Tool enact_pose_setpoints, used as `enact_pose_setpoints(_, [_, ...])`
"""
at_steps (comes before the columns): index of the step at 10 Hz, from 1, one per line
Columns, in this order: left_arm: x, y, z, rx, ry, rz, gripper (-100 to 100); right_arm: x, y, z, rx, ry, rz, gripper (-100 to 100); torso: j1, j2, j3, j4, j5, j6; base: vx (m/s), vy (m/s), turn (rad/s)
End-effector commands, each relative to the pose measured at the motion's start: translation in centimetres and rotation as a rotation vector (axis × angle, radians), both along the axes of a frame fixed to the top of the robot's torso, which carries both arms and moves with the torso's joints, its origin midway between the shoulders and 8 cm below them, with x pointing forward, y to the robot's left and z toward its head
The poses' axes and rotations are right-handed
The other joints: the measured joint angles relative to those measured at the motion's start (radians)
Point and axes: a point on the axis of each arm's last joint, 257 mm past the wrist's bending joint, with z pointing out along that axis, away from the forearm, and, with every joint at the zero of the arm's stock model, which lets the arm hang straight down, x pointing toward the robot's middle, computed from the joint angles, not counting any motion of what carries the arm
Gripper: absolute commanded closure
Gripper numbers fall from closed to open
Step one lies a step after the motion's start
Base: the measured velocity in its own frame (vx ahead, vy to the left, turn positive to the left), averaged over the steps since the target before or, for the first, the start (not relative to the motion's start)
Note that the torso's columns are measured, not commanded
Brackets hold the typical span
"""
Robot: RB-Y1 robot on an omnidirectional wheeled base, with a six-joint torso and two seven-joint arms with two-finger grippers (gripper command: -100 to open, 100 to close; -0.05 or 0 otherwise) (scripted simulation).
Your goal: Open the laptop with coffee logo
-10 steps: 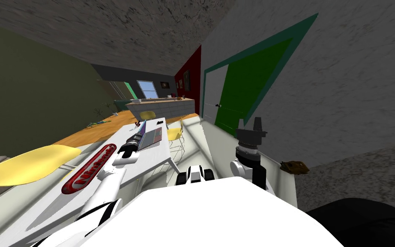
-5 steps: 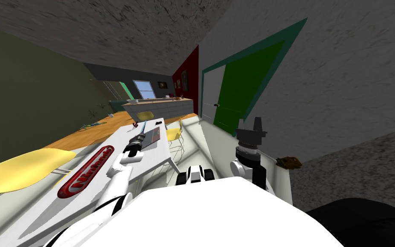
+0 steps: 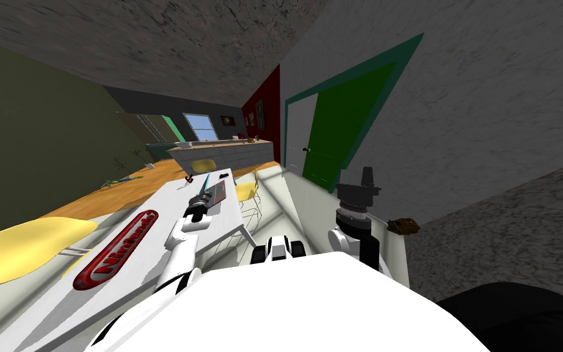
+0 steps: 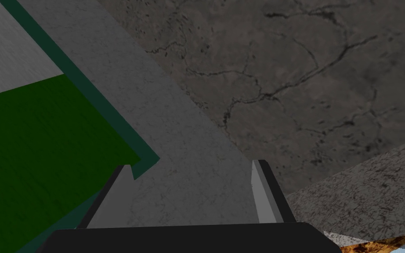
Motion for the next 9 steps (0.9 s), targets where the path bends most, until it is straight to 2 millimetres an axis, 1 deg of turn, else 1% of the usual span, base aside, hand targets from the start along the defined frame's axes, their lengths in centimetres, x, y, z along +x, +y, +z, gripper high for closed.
enact_pose_setpoints(1, [0.2,-1.1,-1.8,0.036,0.054,0.017,100,0.0,0.0,0.0,0.000,0.000,0.000,0,0.001,0.000,0.000,0.000,0.000,-0.001,-0.026,0.027,-0.074])
enact_pose_setpoints(2, [0.2,-1.1,-1.8,0.045,0.059,0.017,100,0.0,0.0,0.0,0.000,0.000,0.000,0,0.000,0.001,0.000,0.000,0.000,0.001,-0.020,0.023,-0.059])
enact_pose_setpoints(3, [1.7,-1.5,0.1,0.046,0.042,0.006,-100,0.0,0.0,0.0,0.000,0.000,0.000,0,-0.001,0.002,0.001,0.001,-0.001,-0.001,-0.045,0.001,0.022])
enact_pose_setpoints(5, [2.9,-1.9,1.3,0.048,0.041,0.001,-100,0.0,0.0,0.0,0.000,0.000,0.000,0,-0.006,0.007,0.004,0.005,-0.006,-0.001,-0.054,0.005,0.033])
enact_pose_setpoints(8, [4.6,-2.4,3.1,0.052,0.041,-0.006,-100,0.0,0.0,0.0,0.000,0.000,0.000,0,-0.008,0.005,0.003,0.005,-0.007,0.000,-0.046,-0.001,0.022])
enact_pose_setpoints(9, [5.7,-2.8,4.3,0.055,0.042,-0.009,-100,0.0,0.0,0.0,0.000,0.000,0.000,0,-0.007,0.005,0.003,0.005,-0.006,0.000,-0.065,0.001,0.035])
